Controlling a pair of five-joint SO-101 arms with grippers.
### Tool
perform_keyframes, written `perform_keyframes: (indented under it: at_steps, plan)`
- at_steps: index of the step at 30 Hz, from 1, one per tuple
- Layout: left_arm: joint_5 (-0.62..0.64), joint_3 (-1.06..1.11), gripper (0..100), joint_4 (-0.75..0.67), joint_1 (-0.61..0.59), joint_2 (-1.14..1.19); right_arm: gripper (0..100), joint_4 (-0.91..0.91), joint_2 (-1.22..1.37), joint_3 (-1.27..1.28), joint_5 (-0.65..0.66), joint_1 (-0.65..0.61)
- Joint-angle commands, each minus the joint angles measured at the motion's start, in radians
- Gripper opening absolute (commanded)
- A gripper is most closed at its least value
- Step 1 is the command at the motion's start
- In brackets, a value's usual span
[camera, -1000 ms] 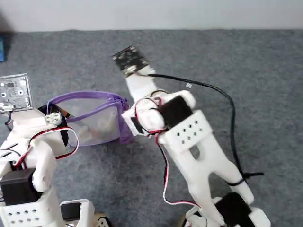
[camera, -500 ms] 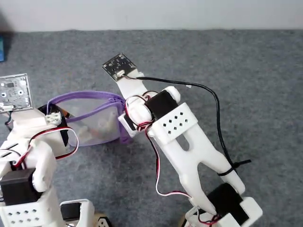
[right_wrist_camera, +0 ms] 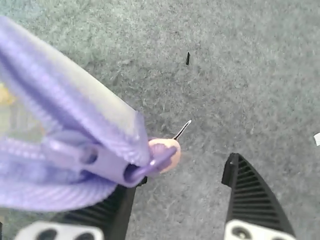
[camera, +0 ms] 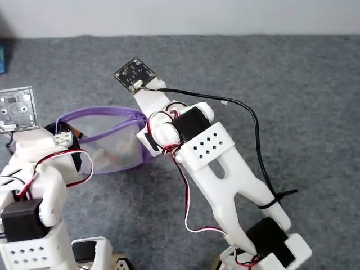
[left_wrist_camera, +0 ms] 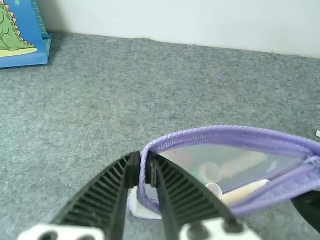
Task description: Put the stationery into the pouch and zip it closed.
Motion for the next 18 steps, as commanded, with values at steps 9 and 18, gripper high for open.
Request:
perform_keyframes:
  at_steps: [9, 18]
  plan:
    - [0.003, 0.021, 1, -0.011, 0.014, 0.026, 2.4, -0.031, -0.081, -0.011, 0.216, -0.002]
    - [0.002, 0.021, 1, -0.011, 0.014, 0.026, 0.9, -0.064, -0.231, -0.003, 0.224, -0.001]
